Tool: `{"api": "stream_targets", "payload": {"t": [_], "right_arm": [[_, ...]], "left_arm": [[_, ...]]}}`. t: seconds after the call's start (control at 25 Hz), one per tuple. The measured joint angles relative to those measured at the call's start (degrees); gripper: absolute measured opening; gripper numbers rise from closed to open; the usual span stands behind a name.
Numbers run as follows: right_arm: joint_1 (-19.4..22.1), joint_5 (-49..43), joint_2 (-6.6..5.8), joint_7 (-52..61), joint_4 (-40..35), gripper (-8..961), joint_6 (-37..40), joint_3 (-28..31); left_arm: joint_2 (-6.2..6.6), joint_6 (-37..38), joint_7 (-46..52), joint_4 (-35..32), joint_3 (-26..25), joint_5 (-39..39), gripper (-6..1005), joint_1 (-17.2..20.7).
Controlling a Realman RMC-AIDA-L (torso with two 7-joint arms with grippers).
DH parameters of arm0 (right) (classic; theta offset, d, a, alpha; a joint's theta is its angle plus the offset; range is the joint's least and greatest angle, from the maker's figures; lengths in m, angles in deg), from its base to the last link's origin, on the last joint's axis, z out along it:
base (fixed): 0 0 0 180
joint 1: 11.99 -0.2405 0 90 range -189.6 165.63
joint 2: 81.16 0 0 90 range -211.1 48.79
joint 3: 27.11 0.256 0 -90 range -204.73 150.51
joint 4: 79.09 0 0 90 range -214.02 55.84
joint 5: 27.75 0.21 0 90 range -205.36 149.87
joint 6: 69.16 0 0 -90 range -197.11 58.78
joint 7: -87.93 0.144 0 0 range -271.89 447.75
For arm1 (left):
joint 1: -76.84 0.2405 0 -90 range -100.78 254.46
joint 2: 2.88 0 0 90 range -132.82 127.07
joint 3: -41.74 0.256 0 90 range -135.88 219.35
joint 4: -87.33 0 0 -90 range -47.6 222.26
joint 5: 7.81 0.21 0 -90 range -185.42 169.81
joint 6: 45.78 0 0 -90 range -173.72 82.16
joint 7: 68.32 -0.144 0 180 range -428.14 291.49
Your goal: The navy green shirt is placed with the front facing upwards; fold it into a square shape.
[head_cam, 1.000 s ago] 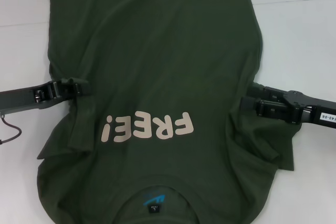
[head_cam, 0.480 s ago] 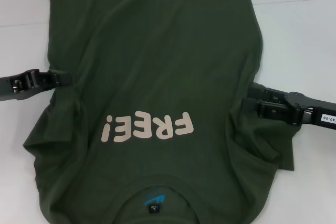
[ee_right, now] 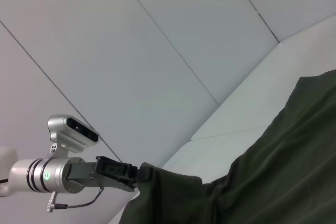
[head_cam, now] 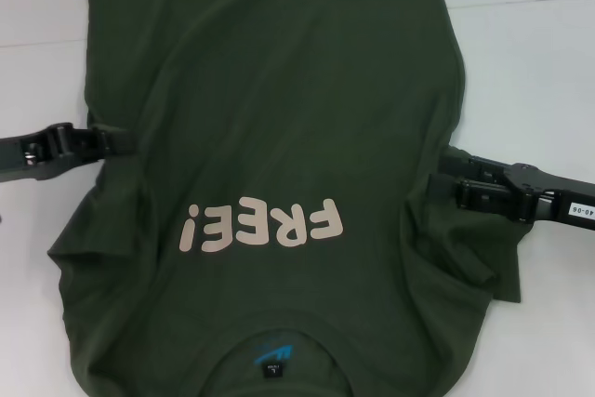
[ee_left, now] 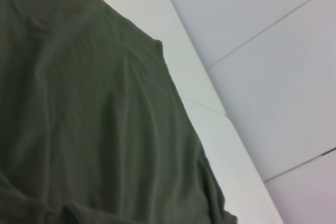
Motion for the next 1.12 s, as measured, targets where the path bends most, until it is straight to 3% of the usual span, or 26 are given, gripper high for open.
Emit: {"api": "stream_targets", "payload": {"t": [0.36, 0.8, 1.12], "right_arm": [[-0.24, 0.0, 0.0, -0.08, 0.0, 947, -0.01, 0.0], [0.04, 0.0, -0.07, -0.09, 0.0, 946, 0.32, 0.15], [0.1, 0.0, 0.01, -0.17, 0.0, 946, 0.55, 0.23]], "left_arm": [[-1.71, -2.56, -0.85, 2.92, 0.18, -0.12, 132, -0.62], [-2.45, -6.84, -2.06, 4.35, 0.16, -2.12, 158, -0.08], [-4.41, -6.91, -2.46, 4.44, 0.21, -2.78, 207, -0.28]]}}
